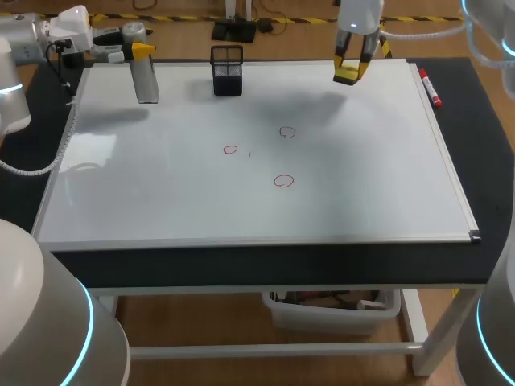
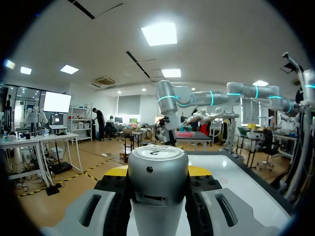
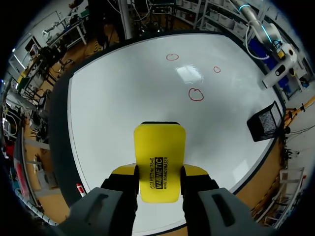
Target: Pick up the inspection probe, press it on each red-marked spot on the whiteboard one by one, put down the probe, pick up the eraser, and wipe off all the red marks.
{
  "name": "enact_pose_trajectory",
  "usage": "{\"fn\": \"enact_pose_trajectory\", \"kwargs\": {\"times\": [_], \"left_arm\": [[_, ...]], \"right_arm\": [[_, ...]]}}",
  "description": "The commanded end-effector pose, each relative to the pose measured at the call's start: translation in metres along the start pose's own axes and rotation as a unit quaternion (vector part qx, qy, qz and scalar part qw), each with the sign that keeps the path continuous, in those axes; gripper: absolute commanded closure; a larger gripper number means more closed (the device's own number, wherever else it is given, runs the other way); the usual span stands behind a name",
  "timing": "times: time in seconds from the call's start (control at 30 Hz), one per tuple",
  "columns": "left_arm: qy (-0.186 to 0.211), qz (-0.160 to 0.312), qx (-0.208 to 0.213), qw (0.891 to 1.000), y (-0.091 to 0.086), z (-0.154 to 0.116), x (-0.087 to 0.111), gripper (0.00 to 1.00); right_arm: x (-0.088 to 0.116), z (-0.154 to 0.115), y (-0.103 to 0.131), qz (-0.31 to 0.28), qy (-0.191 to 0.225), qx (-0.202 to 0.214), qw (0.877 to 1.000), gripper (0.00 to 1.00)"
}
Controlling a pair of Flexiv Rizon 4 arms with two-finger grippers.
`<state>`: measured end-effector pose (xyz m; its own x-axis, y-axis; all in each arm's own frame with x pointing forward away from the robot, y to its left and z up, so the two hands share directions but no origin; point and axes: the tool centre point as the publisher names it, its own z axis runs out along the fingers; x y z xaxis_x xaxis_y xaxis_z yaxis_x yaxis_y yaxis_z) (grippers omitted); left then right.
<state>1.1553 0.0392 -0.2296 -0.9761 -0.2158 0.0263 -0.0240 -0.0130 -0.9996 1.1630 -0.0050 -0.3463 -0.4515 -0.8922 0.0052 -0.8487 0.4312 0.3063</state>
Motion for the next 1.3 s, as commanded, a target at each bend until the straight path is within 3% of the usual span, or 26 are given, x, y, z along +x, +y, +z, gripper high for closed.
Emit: {"fn": "enact_pose_trajectory", "kwargs": {"times": [0.03,0.7,1.3], "left_arm": [[-0.003,0.001,-0.001,1.000,-0.002,0.000,0.003,1.00],[-0.003,0.001,-0.001,1.000,-0.002,0.000,0.003,1.00],[-0.003,0.001,-0.001,1.000,-0.002,0.000,0.003,1.00]], "right_arm": [[0.021,-0.009,0.025,0.005,-0.009,0.108,0.994,1.00],[0.059,-0.007,0.036,0.048,-0.009,0.114,0.992,1.00],[0.064,-0.005,0.036,0.062,-0.029,0.106,0.992,1.00]]}}
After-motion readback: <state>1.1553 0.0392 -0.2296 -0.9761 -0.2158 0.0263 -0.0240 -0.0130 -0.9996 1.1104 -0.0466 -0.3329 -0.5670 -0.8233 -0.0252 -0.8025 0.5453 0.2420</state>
